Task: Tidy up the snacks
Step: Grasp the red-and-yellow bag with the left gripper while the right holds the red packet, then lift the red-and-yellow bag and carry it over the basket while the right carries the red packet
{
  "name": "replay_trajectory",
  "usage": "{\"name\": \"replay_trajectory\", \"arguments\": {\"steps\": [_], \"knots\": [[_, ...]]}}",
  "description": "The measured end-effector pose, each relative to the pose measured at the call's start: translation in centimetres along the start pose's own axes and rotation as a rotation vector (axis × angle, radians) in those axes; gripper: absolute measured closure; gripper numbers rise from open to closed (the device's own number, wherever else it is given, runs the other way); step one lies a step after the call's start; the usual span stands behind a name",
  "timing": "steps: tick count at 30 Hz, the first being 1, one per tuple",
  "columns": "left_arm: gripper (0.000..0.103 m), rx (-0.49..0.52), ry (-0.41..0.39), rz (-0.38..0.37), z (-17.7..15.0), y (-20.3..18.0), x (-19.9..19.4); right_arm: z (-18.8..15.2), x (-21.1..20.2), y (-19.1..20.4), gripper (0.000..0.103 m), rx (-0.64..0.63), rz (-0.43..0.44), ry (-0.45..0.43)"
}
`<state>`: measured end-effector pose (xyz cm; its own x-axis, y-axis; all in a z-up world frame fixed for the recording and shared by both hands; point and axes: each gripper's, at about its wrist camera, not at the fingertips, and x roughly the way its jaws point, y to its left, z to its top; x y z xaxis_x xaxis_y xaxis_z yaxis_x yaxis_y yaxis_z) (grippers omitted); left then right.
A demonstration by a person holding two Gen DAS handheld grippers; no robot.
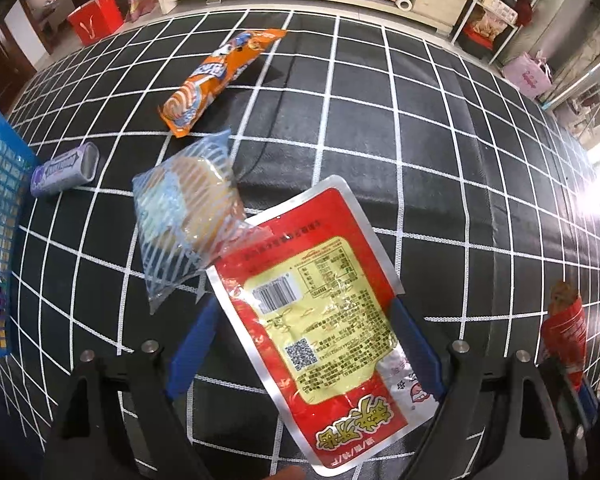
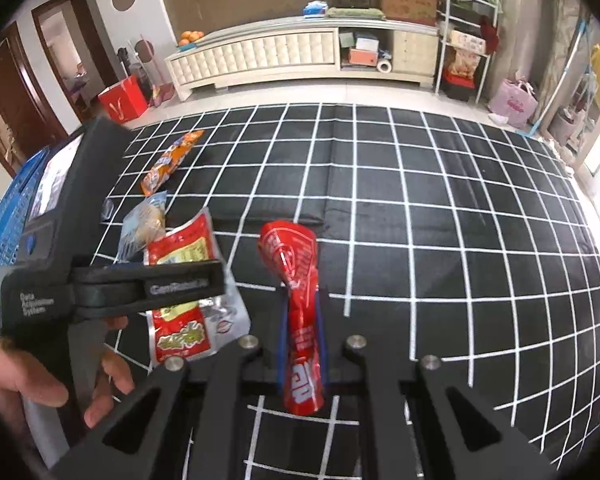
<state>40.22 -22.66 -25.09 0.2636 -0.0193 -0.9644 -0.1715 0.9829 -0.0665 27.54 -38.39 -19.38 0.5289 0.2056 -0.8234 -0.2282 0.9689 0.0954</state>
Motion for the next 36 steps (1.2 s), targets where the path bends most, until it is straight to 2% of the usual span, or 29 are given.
{"name": "replay_trajectory", "arguments": {"steps": [5, 9, 11, 13, 18, 21, 24, 26, 28, 29, 30, 31, 36], "knots": [[0.018, -0.060, -0.015, -0.064, 0.6, -0.6, -0.2, -0.1, 0.0, -0.4, 0.087, 0.016, -0.006, 0.005], [0.015, 0.011, -0.009, -0.001, 0.8, -1.6, 0.5, -0.1, 0.0, -0.5, 0.087, 0.021, -0.007, 0.009], [0.008, 0.045, -0.015, 0.040, 0.9, -2.6, 0.9, -0.1, 0.0, -0.4, 0.087, 0.018, -0.005, 0.011], [0.000, 0.068, -0.017, 0.045, 0.7, -3.7, 1.4, -0.2, 0.0, -0.3, 0.087, 0.016, -0.007, 0.016], [0.001, 0.122, -0.030, 0.035, 0.4, -4.1, 1.0, -0.1, 0.4, -0.5, 0.087, 0.026, -0.013, 0.036], [0.017, 0.173, -0.020, 0.019, -0.1, -3.7, 0.3, -0.1, 0.4, -0.4, 0.087, 0.024, -0.006, 0.042], [0.025, 0.221, -0.005, 0.003, -1.4, -3.6, -0.5, -0.3, 0.5, -0.1, 0.087, 0.017, 0.003, 0.045], [0.040, 0.257, -0.013, -0.012, -2.0, -3.7, -1.1, -0.4, 0.6, 0.1, 0.087, 0.012, 0.004, 0.050], [0.045, 0.292, -0.022, -0.018, -2.9, -3.8, -2.1, -0.5, 0.6, 0.1, 0.087, 0.012, 0.000, 0.050], [0.052, 0.313, -0.030, -0.009, -3.1, -3.7, -2.2, -0.6, 0.6, 0.1, 0.087, 0.013, 0.003, 0.051], [0.054, 0.327, -0.042, -0.001, -3.4, -3.7, -2.5, -0.6, 0.6, 0.1, 0.087, 0.015, 0.004, 0.055], [0.055, 0.324, -0.031, -0.018, -4.1, -4.2, -2.9, -0.6, 0.6, 0.1, 0.087, 0.015, 0.001, 0.059], [0.061, 0.304, -0.032, -0.113, -5.3, -1.9, -3.9, -1.0, 0.8, 1.0, 0.087, 0.008, 0.009, 0.081]]}}
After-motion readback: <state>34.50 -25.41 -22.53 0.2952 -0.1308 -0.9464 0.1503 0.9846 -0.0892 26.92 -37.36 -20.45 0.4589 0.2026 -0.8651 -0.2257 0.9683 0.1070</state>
